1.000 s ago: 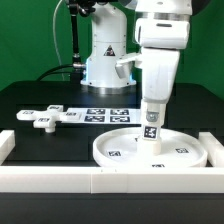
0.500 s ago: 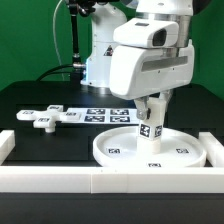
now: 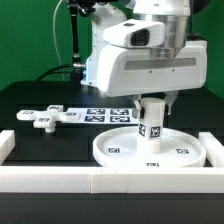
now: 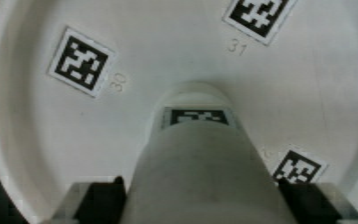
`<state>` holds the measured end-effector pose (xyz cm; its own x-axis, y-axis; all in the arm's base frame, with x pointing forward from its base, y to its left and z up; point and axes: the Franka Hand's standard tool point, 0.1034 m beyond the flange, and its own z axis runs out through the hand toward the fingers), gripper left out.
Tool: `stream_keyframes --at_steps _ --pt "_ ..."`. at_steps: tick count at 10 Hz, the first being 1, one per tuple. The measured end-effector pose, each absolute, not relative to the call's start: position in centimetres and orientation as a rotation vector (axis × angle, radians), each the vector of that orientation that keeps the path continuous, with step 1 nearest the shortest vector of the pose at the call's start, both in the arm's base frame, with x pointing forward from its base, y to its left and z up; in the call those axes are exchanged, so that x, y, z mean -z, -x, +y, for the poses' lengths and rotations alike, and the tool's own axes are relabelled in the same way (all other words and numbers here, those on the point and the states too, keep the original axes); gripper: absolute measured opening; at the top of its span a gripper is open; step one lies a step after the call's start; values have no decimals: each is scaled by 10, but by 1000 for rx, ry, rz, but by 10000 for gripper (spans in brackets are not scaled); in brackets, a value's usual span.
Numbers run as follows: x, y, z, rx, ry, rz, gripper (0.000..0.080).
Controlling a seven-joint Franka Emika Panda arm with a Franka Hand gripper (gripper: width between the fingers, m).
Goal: Assemble round table
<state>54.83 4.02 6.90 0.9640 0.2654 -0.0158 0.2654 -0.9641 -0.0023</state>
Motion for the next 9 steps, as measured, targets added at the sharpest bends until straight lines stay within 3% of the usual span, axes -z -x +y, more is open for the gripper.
stream_keyframes --at_steps 6,9 --pt "-68 -547 40 -40 2976 770 407" --pt "-68 -547 40 -50 2908 982 407"
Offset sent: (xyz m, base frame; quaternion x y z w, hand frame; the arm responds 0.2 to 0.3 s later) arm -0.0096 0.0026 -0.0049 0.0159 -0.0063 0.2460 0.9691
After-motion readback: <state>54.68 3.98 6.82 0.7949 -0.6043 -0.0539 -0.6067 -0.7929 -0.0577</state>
